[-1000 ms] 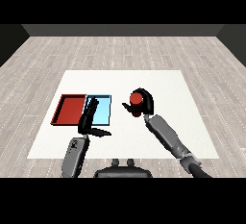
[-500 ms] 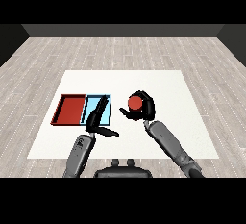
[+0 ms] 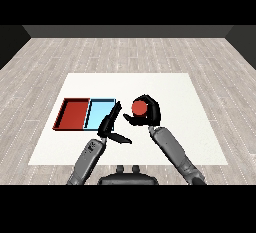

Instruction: Pick the red can and put it in the red box

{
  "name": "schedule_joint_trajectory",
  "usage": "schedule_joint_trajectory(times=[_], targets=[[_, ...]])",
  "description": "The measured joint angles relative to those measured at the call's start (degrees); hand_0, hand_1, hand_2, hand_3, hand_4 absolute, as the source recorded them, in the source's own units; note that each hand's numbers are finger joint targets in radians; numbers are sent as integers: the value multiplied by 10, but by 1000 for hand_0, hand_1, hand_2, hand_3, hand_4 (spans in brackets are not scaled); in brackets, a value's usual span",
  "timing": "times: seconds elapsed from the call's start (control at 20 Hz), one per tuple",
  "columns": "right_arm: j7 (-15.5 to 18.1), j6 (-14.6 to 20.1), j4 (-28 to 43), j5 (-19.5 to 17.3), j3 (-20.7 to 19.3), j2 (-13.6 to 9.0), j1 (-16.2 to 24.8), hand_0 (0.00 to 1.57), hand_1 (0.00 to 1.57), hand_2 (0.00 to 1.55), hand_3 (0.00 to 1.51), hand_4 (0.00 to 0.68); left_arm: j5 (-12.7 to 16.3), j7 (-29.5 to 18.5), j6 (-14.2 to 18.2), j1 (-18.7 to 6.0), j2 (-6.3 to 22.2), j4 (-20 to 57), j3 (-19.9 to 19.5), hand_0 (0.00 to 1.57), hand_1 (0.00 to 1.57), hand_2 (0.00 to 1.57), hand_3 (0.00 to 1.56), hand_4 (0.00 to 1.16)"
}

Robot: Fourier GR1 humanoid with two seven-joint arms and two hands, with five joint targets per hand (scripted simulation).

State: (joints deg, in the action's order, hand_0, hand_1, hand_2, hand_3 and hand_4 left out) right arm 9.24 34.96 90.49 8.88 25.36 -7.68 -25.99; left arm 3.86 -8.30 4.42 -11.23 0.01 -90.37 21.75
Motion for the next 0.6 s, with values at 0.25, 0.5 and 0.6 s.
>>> schedule_joint_trajectory(times=[0.25, 0.5, 0.6], targets=[[4, -30, -1, -17, -16, 18, 11, 1571, 1571, 1478, 1414, 651, 30, 1, 31, -30, 0, 45, 34, 0, 0, 0, 0, 0], [-6, -55, 5, -37, -31, 36, 14, 1571, 1571, 1478, 1412, 646, 64, -10, 45, -42, 0, 79, 58, 0, 0, 0, 0, 0], [-7, -69, 8, -42, -37, 44, 20, 1571, 1571, 1475, 1410, 637, 73, -11, 53, -46, 0, 86, 66, 0, 0, 0, 0, 0]])
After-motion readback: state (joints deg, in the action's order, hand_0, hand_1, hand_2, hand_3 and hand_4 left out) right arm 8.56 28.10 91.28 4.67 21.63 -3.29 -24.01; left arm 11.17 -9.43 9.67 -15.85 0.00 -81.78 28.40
